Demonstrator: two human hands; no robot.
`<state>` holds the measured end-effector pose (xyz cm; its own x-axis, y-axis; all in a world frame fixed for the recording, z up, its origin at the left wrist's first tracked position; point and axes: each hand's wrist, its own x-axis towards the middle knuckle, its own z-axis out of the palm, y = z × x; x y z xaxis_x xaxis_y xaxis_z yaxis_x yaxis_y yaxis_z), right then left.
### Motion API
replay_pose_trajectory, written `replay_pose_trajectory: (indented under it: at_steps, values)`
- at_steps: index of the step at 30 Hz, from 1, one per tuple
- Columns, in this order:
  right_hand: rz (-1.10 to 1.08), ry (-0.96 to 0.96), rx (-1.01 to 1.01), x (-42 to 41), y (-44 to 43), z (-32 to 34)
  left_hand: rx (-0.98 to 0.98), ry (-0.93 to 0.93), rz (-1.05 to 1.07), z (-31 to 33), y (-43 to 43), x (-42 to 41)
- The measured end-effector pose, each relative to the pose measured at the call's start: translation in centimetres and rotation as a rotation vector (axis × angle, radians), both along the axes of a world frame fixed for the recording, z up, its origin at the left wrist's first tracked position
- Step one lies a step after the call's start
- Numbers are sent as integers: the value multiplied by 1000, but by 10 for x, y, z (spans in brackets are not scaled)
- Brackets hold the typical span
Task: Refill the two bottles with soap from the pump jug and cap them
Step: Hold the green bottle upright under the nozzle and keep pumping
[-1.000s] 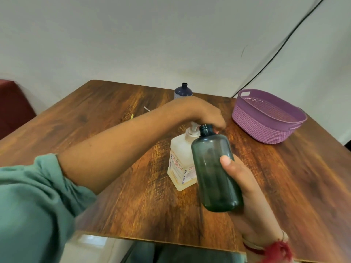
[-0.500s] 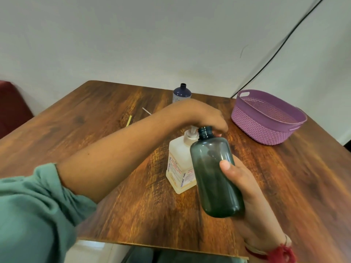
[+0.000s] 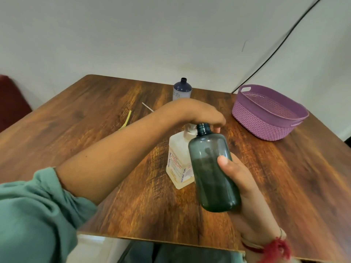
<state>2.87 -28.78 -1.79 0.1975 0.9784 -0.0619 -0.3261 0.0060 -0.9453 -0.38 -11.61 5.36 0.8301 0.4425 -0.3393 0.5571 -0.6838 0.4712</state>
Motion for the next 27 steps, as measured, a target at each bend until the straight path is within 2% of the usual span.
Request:
replay_pose_trajectory:
  at_steps: [2,8,11,13,19,21,24,27]
  values:
    - [-13,27,-5,-3,0,-1,5,5,22,-3,-1,0]
    - [-35,13,6,-4,-4,5,176,89,-41,14,-4,-1]
    - [-39,26,-12,-5,-4,5,60,-39,19,8,-4,-2]
    - [-37,25,-21,-5,-4,3,52,-99,52,1,-3,-3]
    - [-30,-7,-6,-3,-3,6,154,66,-32,13,-2,-1]
    - [-26,-13,5,-1,-1,7,118,39,-42,13,1,1]
    - [-18,-12,-13,-1,1,3,-37,-78,3,0,2,-2]
    - [-9,-21,-10,-1,1,1,30,-61,-12,-1,3,-3]
